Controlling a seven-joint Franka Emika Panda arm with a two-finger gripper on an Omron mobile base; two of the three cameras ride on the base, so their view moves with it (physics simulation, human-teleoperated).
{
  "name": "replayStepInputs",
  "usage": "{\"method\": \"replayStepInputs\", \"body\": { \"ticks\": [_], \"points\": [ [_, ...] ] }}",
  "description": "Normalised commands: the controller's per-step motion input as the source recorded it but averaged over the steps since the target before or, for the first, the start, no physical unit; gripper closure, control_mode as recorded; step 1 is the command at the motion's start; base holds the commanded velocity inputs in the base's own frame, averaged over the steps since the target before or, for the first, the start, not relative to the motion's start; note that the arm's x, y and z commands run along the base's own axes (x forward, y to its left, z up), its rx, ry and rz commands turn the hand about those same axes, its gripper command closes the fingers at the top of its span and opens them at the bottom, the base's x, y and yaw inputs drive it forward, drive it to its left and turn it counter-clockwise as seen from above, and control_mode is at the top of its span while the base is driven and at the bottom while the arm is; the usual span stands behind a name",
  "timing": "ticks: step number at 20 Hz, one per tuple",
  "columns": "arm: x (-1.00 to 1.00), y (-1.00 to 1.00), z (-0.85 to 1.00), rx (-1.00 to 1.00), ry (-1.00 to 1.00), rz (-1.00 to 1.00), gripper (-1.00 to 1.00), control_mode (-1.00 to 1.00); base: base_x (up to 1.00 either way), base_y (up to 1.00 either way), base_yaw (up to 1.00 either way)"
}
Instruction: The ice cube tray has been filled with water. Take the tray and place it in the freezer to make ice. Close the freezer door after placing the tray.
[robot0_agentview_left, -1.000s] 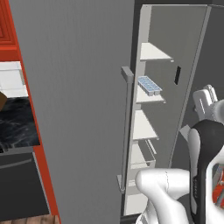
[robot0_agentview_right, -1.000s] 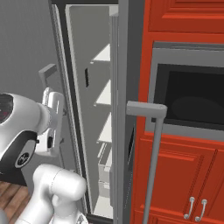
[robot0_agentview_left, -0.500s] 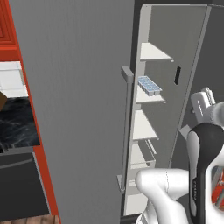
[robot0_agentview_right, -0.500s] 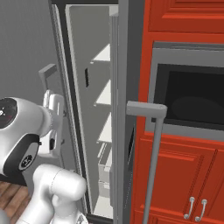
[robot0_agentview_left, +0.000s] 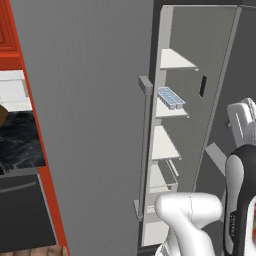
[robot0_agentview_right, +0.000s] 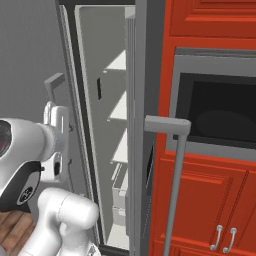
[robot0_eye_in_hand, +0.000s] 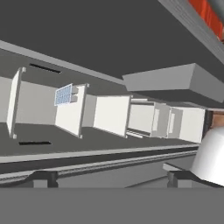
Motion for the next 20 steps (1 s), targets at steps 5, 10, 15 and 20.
{"method": "replayStepInputs", "body": {
  "ticks": [5, 10, 15, 20],
  "points": [
    [-0.22, 0.15, 0.00, -0.01, 0.00, 0.00, -1.00, -1.00, 0.00, 0.00, 0.00],
    [-0.16, 0.08, 0.00, -0.01, 0.00, 0.00, -1.00, 1.00, -0.46, 0.13, 0.00],
    [0.00, 0.00, 0.00, 0.00, 0.00, 0.00, -1.00, 1.00, -0.95, 0.26, 0.00],
    [0.00, 0.00, 0.00, 0.00, 0.00, 0.00, -1.00, 1.00, -0.90, 0.25, 0.00]
  ]
}}
